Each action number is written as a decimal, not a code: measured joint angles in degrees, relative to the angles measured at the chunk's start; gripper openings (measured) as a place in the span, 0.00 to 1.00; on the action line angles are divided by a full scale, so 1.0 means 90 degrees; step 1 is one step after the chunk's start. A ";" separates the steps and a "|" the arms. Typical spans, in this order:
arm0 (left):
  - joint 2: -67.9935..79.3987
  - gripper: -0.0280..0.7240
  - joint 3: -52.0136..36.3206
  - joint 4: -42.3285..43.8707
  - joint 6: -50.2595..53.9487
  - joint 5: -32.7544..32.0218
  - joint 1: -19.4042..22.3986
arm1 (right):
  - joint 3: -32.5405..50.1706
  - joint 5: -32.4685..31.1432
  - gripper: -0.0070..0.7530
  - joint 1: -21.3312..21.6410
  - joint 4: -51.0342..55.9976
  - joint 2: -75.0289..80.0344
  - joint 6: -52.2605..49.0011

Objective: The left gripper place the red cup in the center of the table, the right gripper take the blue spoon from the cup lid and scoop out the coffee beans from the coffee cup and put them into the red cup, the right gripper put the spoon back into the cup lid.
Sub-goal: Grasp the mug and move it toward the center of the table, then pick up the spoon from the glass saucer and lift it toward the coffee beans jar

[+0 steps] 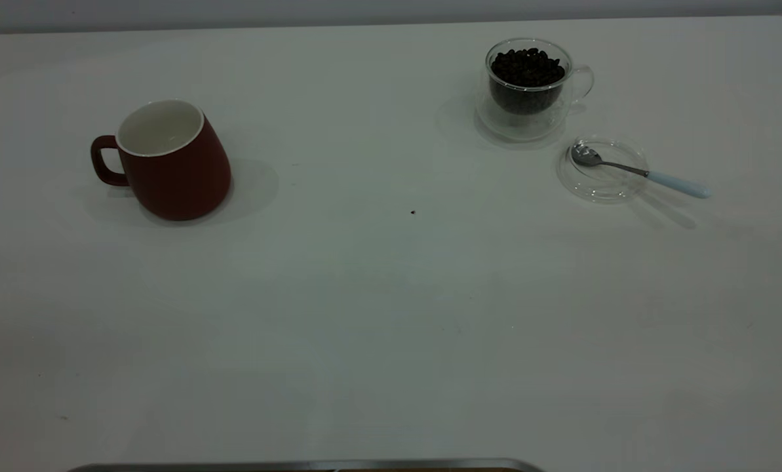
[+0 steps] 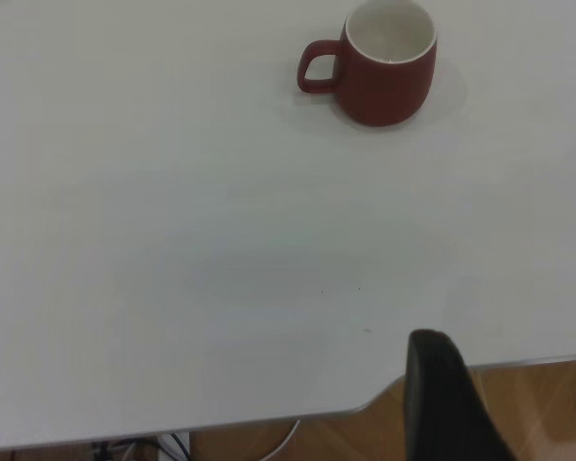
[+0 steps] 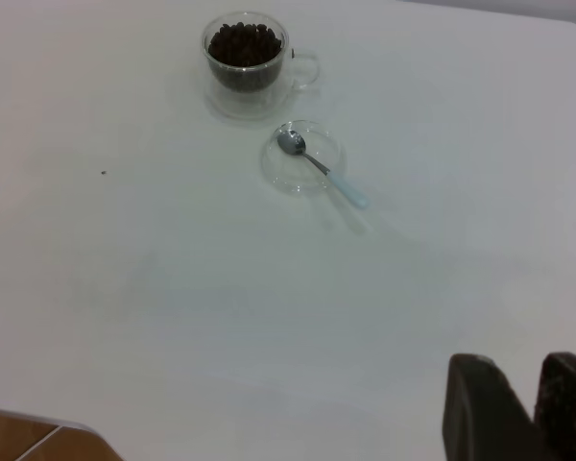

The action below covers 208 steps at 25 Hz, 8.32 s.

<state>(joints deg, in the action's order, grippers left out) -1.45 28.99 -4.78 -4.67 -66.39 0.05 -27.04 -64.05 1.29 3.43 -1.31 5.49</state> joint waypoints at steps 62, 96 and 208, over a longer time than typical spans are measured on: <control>0.8446 0.81 0.2048 -0.0758 -0.1854 0.4146 0.0000 | 0.0000 0.0000 0.32 0.0000 0.0005 0.0000 0.0000; 1.5142 0.82 0.6737 -0.1553 -0.4665 0.3754 -0.0365 | 0.0000 0.0000 0.32 0.0000 0.0020 0.0000 0.0000; 1.1048 0.66 0.9846 0.0216 -0.0598 -0.0041 -0.2732 | 0.0000 0.0000 0.32 0.0000 0.0022 0.0000 0.0000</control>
<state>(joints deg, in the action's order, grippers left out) 97.98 117.60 -2.84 -10.05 -66.75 -24.54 -27.04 -64.05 1.29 3.64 -1.31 5.49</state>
